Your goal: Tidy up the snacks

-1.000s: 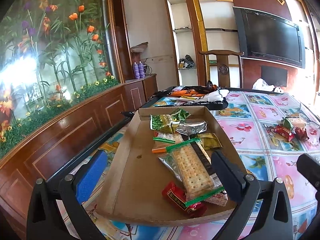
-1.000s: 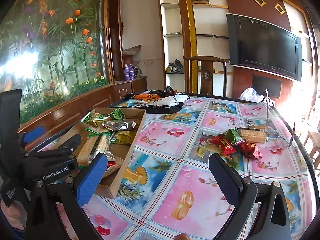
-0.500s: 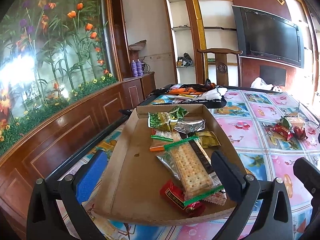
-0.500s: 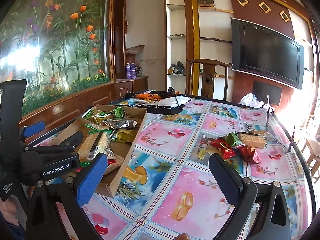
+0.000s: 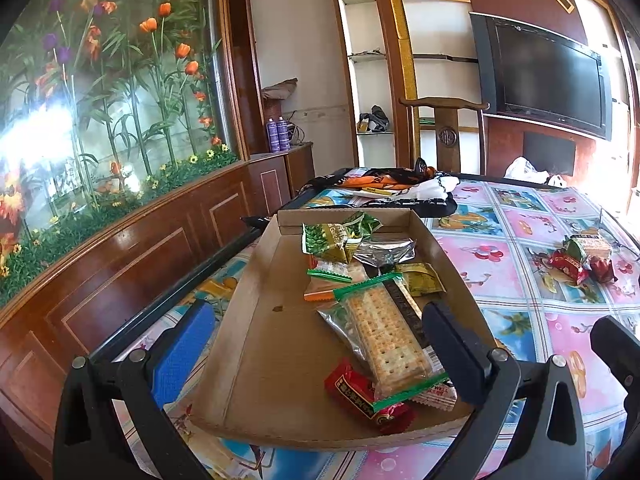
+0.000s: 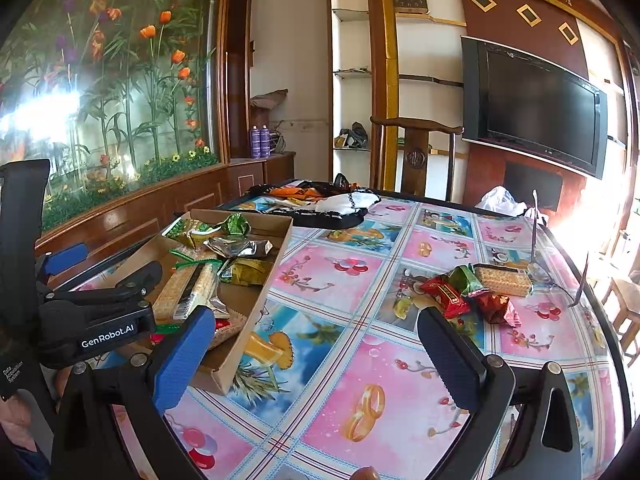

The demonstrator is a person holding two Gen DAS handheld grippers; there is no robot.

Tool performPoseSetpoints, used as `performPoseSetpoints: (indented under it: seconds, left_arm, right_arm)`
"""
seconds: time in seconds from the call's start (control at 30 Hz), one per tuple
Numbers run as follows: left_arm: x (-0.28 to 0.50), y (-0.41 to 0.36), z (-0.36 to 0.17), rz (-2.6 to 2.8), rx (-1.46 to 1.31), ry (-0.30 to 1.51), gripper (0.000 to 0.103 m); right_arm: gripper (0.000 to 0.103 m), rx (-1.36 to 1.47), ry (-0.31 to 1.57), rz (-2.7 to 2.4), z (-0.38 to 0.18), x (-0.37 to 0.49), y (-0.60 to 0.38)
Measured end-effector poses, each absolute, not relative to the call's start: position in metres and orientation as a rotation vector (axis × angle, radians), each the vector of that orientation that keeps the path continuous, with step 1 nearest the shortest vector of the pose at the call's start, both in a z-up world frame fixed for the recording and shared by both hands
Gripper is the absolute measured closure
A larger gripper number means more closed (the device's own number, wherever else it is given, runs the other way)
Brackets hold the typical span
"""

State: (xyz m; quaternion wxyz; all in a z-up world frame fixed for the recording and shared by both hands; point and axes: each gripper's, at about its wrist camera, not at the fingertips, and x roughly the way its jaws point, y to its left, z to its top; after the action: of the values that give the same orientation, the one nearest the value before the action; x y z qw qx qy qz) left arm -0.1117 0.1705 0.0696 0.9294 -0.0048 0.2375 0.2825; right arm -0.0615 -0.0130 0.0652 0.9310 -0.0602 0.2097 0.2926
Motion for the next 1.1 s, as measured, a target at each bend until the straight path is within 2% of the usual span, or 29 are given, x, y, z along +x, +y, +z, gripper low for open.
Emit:
performPoseSetpoints:
  seconds: [1.1]
  left_arm:
    - [-0.1145,0.1683,0.0711,0.570,-0.015,0.484,0.000]
  right_arm:
    - [0.001,-0.130,0.448,0.579,0.0600,-0.0548,-0.0126]
